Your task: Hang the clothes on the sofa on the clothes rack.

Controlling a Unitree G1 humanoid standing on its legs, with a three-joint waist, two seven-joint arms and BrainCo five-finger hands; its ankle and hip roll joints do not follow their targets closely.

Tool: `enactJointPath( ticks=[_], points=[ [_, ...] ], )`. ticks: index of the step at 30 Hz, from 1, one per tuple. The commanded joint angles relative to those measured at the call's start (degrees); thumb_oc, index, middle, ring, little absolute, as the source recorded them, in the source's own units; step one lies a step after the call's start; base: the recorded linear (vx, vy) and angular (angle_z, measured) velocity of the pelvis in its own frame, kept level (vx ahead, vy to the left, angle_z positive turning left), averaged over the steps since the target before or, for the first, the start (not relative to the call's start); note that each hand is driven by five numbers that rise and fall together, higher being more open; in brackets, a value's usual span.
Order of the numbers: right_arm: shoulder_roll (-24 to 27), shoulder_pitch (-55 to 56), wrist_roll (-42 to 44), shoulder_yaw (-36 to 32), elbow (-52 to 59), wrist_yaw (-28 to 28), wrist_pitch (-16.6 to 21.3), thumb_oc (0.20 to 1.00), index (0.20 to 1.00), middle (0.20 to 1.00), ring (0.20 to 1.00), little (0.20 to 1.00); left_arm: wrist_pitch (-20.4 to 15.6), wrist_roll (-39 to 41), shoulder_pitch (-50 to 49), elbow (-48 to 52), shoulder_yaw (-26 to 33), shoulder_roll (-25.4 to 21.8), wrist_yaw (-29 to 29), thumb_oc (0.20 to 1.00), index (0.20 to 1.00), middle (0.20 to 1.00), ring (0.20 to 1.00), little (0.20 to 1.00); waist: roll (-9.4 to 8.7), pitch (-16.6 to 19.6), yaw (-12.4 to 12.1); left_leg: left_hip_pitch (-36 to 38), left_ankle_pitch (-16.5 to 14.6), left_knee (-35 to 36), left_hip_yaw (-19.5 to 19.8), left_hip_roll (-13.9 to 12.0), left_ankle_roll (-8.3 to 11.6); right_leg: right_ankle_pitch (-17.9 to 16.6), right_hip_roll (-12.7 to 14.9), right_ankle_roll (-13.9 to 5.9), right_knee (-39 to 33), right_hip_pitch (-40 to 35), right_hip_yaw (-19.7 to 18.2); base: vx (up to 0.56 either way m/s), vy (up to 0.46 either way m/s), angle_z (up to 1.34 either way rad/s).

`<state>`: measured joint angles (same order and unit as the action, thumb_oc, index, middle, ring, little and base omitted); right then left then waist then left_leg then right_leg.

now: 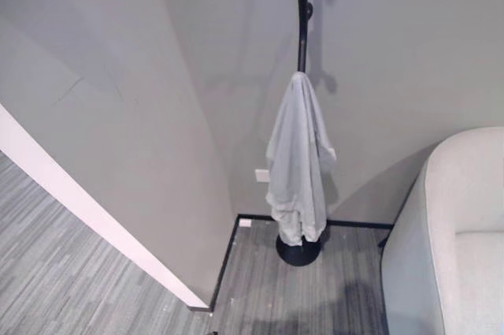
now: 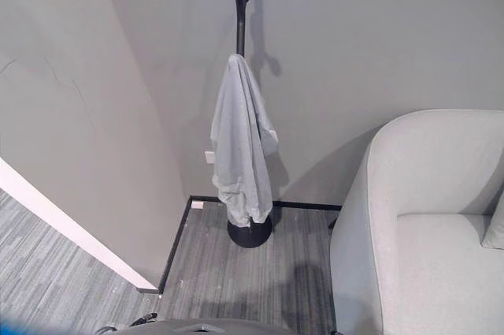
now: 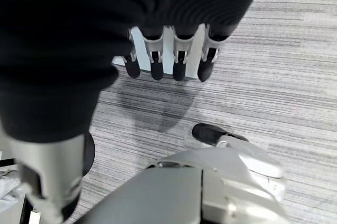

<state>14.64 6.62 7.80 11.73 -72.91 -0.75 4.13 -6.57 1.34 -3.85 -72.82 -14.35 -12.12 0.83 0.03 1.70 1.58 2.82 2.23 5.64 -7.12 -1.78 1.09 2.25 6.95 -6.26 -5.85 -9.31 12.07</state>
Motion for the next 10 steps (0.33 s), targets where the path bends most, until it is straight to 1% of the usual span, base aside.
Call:
enactJointPath(
  ticks=[1,7,9,10],
  points=[
    [-0.78,-4.62,1.83,0.12,-2.59,-0.14,0.70,1.000,1.000,1.000,1.000,1.000,-0.23,-1.15,3.94,-2.88,0.28,-0.54,-0.30,1.000,1.000,1.000,1.000,1.000,-2.28,-1.27,-0.02,3.03,-5.09,-0.77,0.60,-0.65,0.97,-2.65,1.48,-1.16,1.00,3.52,-0.89,0.00,0.000,0.00],
    [-0.97,-4.57,2.08,0.40,-2.45,0.15,0.77,1.000,1.000,1.000,1.000,1.000,-0.24,-0.96,3.85,-3.13,0.33,-0.51,-0.46,1.000,1.000,1.000,1.000,1.000,-2.45,-1.27,0.00,3.20,-5.20,-0.66,0.69,-0.65,0.99,-2.69,1.62,-1.23,1.03,3.46,-0.90,0.00,0.000,0.00],
    [-1.04,-4.54,2.10,0.43,-2.27,0.37,0.70,1.000,1.000,1.000,1.000,1.000,-0.35,0.35,3.71,-3.06,0.75,-0.49,-1.22,1.000,1.000,1.000,1.000,1.000,-2.52,-1.34,0.09,3.30,-5.30,-0.65,0.65,-0.63,0.98,-2.66,1.66,-1.26,1.10,3.43,-0.94,0.02,0.000,0.00],
    [-1.01,-4.42,2.19,0.48,-2.04,0.57,0.67,1.000,1.000,1.000,1.000,1.000,-0.27,2.60,3.69,-1.93,1.63,-0.87,-2.33,1.000,1.000,1.000,1.000,1.000,-2.54,-1.43,0.07,3.27,-5.28,-0.68,0.67,-0.63,1.02,-2.61,1.63,-1.24,1.16,3.43,-0.84,0.03,-0.002,-0.01]
  ],
)
